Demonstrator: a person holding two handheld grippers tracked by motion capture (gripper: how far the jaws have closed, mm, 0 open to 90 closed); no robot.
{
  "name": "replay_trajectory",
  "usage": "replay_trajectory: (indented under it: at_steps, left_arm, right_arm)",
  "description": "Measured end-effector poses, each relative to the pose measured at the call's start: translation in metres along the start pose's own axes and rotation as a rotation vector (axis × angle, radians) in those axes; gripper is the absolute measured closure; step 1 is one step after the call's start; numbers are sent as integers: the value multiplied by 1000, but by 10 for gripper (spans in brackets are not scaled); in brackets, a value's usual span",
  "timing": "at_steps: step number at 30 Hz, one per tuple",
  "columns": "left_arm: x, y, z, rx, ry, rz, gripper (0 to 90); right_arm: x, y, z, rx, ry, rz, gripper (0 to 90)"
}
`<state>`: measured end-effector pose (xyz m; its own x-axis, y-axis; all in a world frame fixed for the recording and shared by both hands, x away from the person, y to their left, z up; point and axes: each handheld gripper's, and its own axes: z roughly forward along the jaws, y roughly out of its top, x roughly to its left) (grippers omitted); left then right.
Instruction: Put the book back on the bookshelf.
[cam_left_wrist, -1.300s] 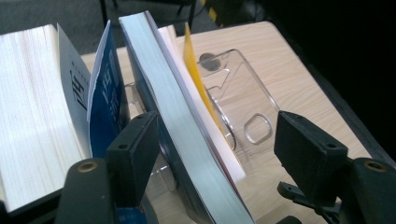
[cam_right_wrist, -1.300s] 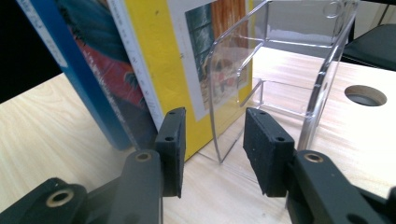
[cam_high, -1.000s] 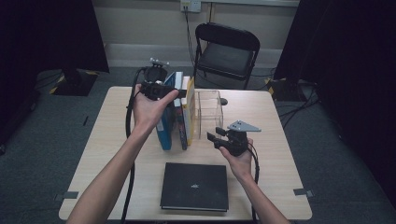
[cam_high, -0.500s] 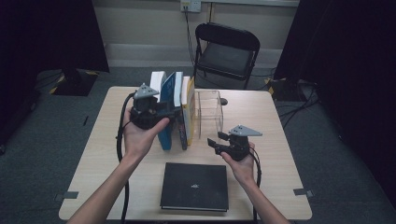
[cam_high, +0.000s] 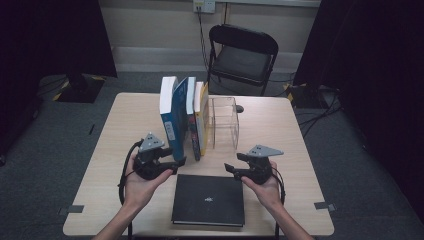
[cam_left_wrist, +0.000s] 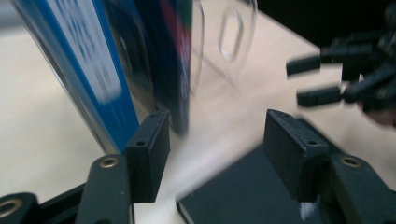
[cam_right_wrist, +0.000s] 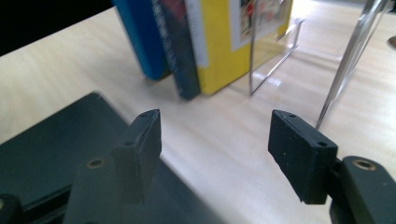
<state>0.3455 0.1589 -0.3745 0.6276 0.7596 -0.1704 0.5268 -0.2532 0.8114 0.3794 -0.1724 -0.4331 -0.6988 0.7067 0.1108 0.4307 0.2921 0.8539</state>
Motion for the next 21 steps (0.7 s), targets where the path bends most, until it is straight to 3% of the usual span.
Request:
replay_trajectory:
  at_steps: [3,6,9,10,11,14,17,19,21]
  left_arm:
    - [6,-18,4,65,-7,-19,409]
    - [4,-36,7,118,-14,-1,411]
    - [2,-55,13,123,-32,3,414]
    - [3,-58,17,151,-45,-8,425]
    - [1,-61,18,176,-33,-26,441]
    - [-5,-70,19,199,-68,-27,463]
    - [-8,-80,23,222,-82,-43,447]
    - [-8,-86,27,240,-76,-47,426]
    - [-5,-86,29,236,-107,-76,433]
  right_arm:
    - [5,-8,-6,21,9,-11,359]
    - [9,-16,-8,47,22,-22,363]
    - [12,-25,-7,76,25,-6,355]
    - [14,-28,-8,76,28,1,355]
    - [16,-31,-8,86,38,1,351]
    - [18,-36,-9,105,34,-32,349]
    - [12,-34,1,101,40,-21,342]
    - [12,-34,13,119,69,-25,329]
    - [16,-36,22,126,93,-33,320]
